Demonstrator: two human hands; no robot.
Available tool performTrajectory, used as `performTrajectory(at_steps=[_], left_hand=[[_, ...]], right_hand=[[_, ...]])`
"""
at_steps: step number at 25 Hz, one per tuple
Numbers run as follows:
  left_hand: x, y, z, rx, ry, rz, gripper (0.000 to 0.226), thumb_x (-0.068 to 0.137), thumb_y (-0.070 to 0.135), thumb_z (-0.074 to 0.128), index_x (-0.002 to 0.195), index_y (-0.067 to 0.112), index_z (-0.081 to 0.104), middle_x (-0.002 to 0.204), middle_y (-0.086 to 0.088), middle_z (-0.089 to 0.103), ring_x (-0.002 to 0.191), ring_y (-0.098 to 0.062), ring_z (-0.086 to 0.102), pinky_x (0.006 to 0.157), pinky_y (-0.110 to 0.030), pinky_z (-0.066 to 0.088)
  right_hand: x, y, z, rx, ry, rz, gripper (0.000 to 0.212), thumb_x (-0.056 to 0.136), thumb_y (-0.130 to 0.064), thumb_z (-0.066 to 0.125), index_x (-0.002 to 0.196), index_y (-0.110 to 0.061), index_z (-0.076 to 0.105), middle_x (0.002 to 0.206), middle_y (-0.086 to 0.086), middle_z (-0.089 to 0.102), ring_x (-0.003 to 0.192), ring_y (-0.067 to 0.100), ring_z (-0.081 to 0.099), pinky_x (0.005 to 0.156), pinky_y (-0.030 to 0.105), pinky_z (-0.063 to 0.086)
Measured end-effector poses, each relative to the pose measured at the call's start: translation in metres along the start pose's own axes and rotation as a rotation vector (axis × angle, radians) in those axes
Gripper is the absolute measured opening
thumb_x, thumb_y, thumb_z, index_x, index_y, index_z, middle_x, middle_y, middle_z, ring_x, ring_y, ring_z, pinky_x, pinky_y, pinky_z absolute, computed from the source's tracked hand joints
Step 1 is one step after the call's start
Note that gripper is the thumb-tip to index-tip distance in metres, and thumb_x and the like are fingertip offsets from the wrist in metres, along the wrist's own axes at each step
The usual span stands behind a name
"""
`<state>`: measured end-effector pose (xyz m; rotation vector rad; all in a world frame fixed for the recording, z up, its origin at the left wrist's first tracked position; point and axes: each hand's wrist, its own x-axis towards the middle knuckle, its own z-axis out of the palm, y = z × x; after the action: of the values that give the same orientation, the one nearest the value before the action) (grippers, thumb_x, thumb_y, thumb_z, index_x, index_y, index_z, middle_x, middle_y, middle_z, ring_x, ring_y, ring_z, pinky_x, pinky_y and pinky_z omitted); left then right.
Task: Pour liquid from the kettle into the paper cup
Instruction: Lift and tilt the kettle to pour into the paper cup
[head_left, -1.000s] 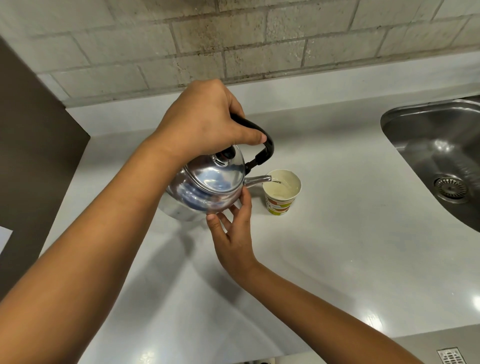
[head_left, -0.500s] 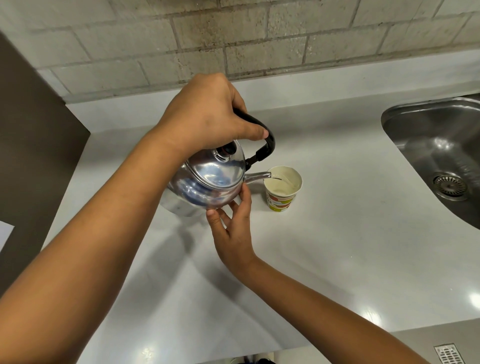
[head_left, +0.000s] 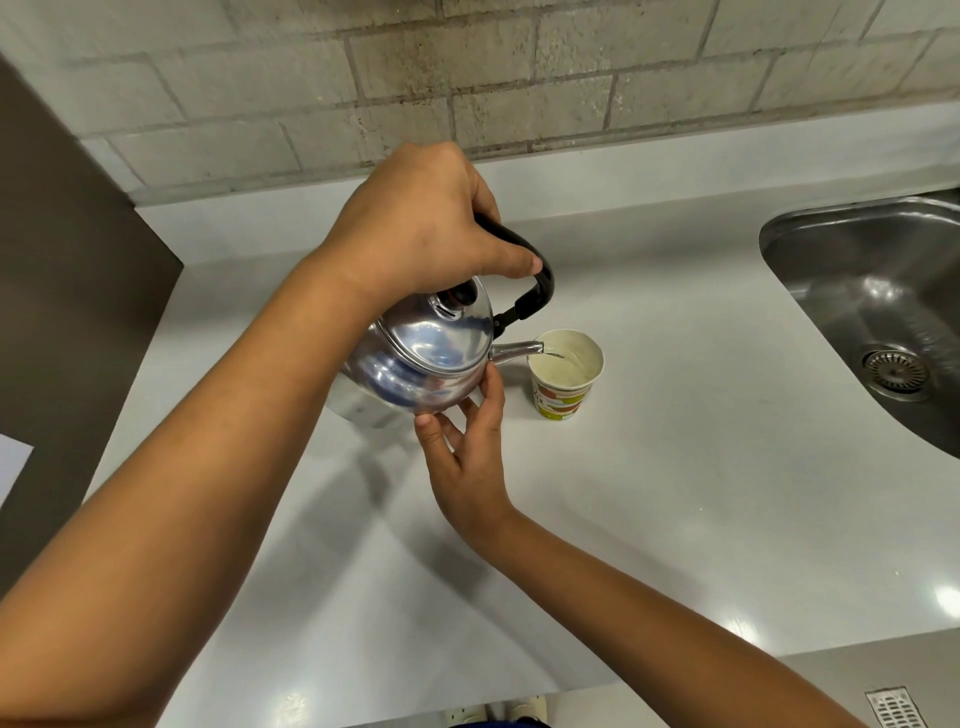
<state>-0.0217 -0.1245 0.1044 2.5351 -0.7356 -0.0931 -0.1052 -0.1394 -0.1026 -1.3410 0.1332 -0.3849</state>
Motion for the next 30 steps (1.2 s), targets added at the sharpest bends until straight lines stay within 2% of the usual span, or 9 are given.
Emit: performTrajectory(at_steps=[2, 7, 13, 16, 21, 30], left_hand=[[-0.0001, 0.0005, 0.0, -0.001, 0.0, -0.003, 0.035, 0.056, 0.054, 0.075, 0.072, 0.023, 0.074, 0.058, 0.003, 0.065, 0.058, -0.01, 0.06, 0.055, -0.028, 0.049], [-0.0009, 0.0008, -0.0003, 0.005, 0.003, 0.001, 0.034, 0.055, 0.054, 0.075, 0.072, 0.024, 0.074, 0.056, 0.006, 0.063, 0.056, -0.008, 0.059, 0.052, -0.025, 0.047], [-0.0014, 0.0008, -0.0011, 0.014, 0.003, 0.0, 0.036, 0.055, 0.055, 0.074, 0.073, 0.024, 0.074, 0.056, 0.007, 0.063, 0.056, -0.008, 0.059, 0.052, -0.025, 0.048], [-0.0017, 0.0015, -0.0012, 0.02, 0.009, 0.003, 0.036, 0.055, 0.055, 0.074, 0.073, 0.024, 0.074, 0.056, 0.008, 0.062, 0.056, -0.007, 0.058, 0.053, -0.024, 0.048], [-0.0018, 0.0031, -0.0012, 0.023, 0.013, -0.002, 0.036, 0.055, 0.055, 0.074, 0.074, 0.024, 0.074, 0.056, 0.008, 0.062, 0.056, -0.007, 0.058, 0.052, -0.024, 0.048], [-0.0027, 0.0057, -0.0005, 0.034, 0.017, -0.004, 0.036, 0.056, 0.055, 0.074, 0.075, 0.024, 0.074, 0.055, 0.008, 0.061, 0.056, -0.007, 0.058, 0.048, -0.023, 0.043]], right_hand=[[-0.0004, -0.001, -0.0001, -0.001, 0.0, -0.005, 0.067, 0.086, -0.021, 0.056, 0.134, -0.037, 0.014, 0.137, -0.024, 0.029, 0.121, -0.01, 0.043, 0.099, 0.018, 0.044], [-0.001, -0.0004, 0.0004, -0.007, -0.009, -0.007, 0.068, 0.086, -0.021, 0.056, 0.137, -0.03, 0.012, 0.136, -0.024, 0.029, 0.12, -0.01, 0.043, 0.099, 0.019, 0.044], [-0.0015, -0.0024, 0.0011, 0.002, -0.017, -0.007, 0.066, 0.086, -0.02, 0.055, 0.134, -0.036, 0.013, 0.135, -0.026, 0.029, 0.121, -0.011, 0.043, 0.098, 0.018, 0.044], [-0.0022, -0.0024, 0.0016, 0.002, -0.02, -0.012, 0.067, 0.086, -0.02, 0.055, 0.135, -0.034, 0.012, 0.136, -0.026, 0.029, 0.121, -0.011, 0.042, 0.099, 0.019, 0.044], [-0.0014, -0.0056, 0.0004, 0.005, -0.025, -0.018, 0.065, 0.087, -0.021, 0.055, 0.131, -0.046, 0.014, 0.136, -0.027, 0.029, 0.122, -0.01, 0.042, 0.099, 0.018, 0.044], [-0.0026, -0.0069, -0.0014, 0.011, -0.03, -0.029, 0.064, 0.087, -0.02, 0.055, 0.129, -0.048, 0.015, 0.134, -0.031, 0.03, 0.121, -0.011, 0.043, 0.098, 0.017, 0.045]])
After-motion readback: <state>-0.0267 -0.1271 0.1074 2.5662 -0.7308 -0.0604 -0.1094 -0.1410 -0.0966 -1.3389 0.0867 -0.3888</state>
